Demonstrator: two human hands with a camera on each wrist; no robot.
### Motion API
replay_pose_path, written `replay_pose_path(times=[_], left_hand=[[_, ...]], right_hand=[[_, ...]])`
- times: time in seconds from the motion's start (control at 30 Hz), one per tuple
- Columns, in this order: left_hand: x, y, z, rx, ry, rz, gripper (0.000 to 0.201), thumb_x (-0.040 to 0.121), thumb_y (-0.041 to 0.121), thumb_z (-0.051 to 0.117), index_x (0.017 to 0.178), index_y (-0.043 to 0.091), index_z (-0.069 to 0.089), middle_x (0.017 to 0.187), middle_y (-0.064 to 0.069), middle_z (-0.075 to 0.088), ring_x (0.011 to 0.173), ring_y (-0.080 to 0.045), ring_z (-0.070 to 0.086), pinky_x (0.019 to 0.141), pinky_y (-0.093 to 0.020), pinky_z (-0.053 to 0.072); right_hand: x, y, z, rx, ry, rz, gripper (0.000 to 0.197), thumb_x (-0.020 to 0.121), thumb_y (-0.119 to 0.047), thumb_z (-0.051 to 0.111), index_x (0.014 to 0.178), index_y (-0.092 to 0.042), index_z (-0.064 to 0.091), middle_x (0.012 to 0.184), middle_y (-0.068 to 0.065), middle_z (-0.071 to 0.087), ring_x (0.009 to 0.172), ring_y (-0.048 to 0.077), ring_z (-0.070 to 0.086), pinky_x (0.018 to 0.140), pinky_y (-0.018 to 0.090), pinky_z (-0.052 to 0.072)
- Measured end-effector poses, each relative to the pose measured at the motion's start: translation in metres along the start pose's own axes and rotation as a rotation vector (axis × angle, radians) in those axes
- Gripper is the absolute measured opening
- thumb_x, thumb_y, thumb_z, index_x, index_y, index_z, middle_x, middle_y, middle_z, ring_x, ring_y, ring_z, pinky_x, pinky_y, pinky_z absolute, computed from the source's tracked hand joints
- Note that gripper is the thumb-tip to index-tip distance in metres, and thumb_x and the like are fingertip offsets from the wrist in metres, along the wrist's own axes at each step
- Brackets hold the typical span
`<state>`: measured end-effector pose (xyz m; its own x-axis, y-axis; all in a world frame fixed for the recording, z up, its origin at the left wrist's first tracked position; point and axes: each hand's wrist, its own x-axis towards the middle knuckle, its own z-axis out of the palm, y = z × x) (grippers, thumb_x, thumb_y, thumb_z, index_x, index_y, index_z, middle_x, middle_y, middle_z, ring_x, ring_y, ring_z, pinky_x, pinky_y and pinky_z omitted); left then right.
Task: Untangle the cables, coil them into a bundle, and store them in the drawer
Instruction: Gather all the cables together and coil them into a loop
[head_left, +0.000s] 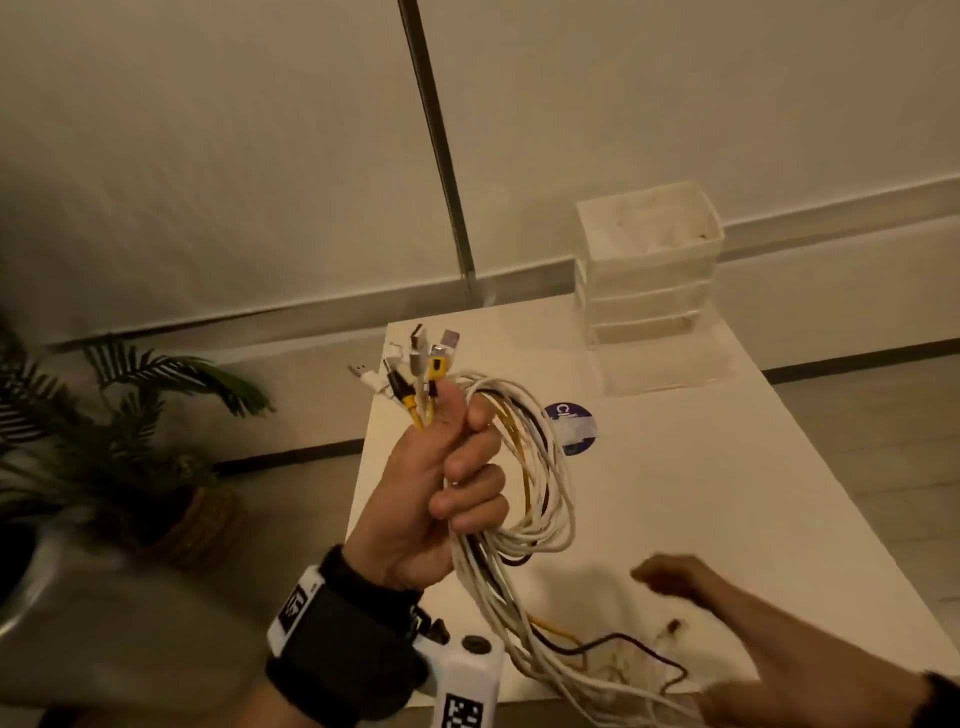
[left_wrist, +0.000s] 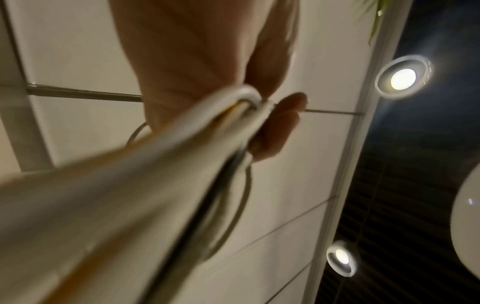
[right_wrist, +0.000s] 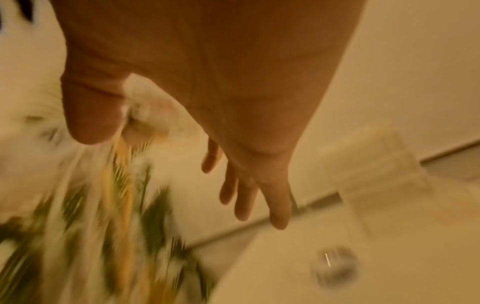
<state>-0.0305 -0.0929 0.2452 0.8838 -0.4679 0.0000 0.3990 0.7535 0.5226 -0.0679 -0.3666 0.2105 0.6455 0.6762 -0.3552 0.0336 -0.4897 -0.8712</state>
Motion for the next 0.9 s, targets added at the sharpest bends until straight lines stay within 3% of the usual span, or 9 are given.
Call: replay_pose_path(times=[0.1, 0.2, 0.33, 0.5, 0.6, 0.67, 0.73, 0.8, 0.9], left_hand=[[0.009, -0.008, 0.005, 0.129, 0.14, 0.046, 0.03, 0.097, 0.042, 0.049, 0.087, 0.014, 0.049, 0.048, 0.008, 0.042, 0.032, 0.0, 0.039, 0.034, -0.015, 0.029], [0.02, -0.014, 0.017, 0.181, 0.228, 0.131, 0.029, 0.097, 0.04, 0.046, 0.084, 0.015, 0.049, 0.048, 0.009, 0.034, 0.032, -0.001, 0.031, 0.034, -0.016, 0.027], [0.03, -0.015, 0.032, 0.273, 0.357, 0.239, 0.024, 0.088, 0.037, 0.051, 0.08, 0.014, 0.048, 0.047, 0.007, 0.03, 0.032, -0.004, 0.028, 0.034, -0.018, 0.028], [0.03, -0.01, 0.039, 0.249, 0.41, 0.222, 0.034, 0.098, 0.041, 0.046, 0.077, 0.015, 0.048, 0.049, 0.007, 0.029, 0.035, -0.005, 0.028, 0.037, -0.019, 0.031], [0.032, 0.006, 0.043, 0.165, 0.446, 0.237, 0.035, 0.102, 0.039, 0.042, 0.074, 0.019, 0.046, 0.045, 0.009, 0.029, 0.032, -0.004, 0.026, 0.034, -0.02, 0.029], [0.033, 0.017, 0.046, 0.156, 0.503, 0.275, 0.037, 0.103, 0.04, 0.042, 0.072, 0.02, 0.045, 0.044, 0.01, 0.028, 0.032, -0.004, 0.024, 0.033, -0.02, 0.026], [0.035, 0.022, 0.05, 0.17, 0.546, 0.265, 0.04, 0.102, 0.042, 0.042, 0.069, 0.02, 0.045, 0.044, 0.011, 0.027, 0.032, -0.004, 0.022, 0.034, -0.019, 0.024], [0.038, 0.025, 0.053, 0.172, 0.573, 0.243, 0.042, 0.102, 0.043, 0.041, 0.067, 0.021, 0.044, 0.044, 0.011, 0.026, 0.032, -0.003, 0.021, 0.035, -0.018, 0.021], [0.04, 0.041, 0.062, 0.178, 0.553, 0.275, 0.041, 0.101, 0.04, 0.042, 0.065, 0.023, 0.04, 0.042, 0.011, 0.025, 0.032, -0.003, 0.021, 0.036, -0.018, 0.018]], right_hand=[[0.004, -0.023, -0.014, 0.104, 0.357, -0.225, 0.041, 0.07, -0.033, 0.067, 0.109, -0.035, 0.054, 0.117, -0.015, 0.062, 0.119, 0.0, 0.054, 0.104, 0.027, 0.043], [0.029, -0.063, 0.005, 0.015, 0.592, -0.436, 0.034, 0.07, -0.032, 0.062, 0.103, -0.027, 0.053, 0.105, -0.013, 0.061, 0.109, 0.008, 0.059, 0.096, 0.021, 0.047], [0.074, -0.076, 0.022, 0.062, 0.519, -0.472, 0.052, 0.07, -0.013, 0.066, 0.113, -0.022, 0.038, 0.111, -0.001, 0.053, 0.107, 0.01, 0.056, 0.091, 0.027, 0.047], [0.091, -0.071, 0.033, 0.065, 0.434, -0.389, 0.068, 0.069, -0.008, 0.07, 0.121, -0.03, 0.032, 0.099, -0.009, 0.056, 0.082, -0.002, 0.057, 0.071, 0.029, 0.05], [0.096, -0.053, 0.03, 0.221, 0.572, -0.375, 0.096, 0.061, -0.02, 0.081, 0.134, -0.041, 0.024, 0.138, -0.017, 0.038, 0.12, -0.014, 0.037, 0.098, 0.01, 0.034], [0.103, -0.044, 0.03, 0.424, 0.543, -0.288, 0.097, 0.055, -0.036, 0.085, 0.135, -0.038, 0.03, 0.147, -0.01, 0.034, 0.133, -0.003, 0.035, 0.108, 0.022, 0.033], [0.108, -0.042, 0.038, 0.451, 0.373, -0.215, 0.067, 0.064, -0.035, 0.081, 0.12, -0.014, 0.053, 0.125, 0.005, 0.062, 0.108, 0.007, 0.062, 0.091, 0.03, 0.051], [0.109, -0.044, 0.048, 0.328, 0.236, -0.211, 0.027, 0.078, -0.025, 0.073, 0.084, 0.0, 0.065, 0.079, 0.012, 0.07, 0.067, 0.011, 0.066, 0.066, 0.026, 0.053], [0.114, -0.018, 0.062, 0.247, 0.171, -0.172, 0.045, 0.079, -0.041, 0.066, 0.06, -0.001, 0.058, 0.052, 0.012, 0.059, 0.044, 0.018, 0.056, 0.052, 0.029, 0.049]])
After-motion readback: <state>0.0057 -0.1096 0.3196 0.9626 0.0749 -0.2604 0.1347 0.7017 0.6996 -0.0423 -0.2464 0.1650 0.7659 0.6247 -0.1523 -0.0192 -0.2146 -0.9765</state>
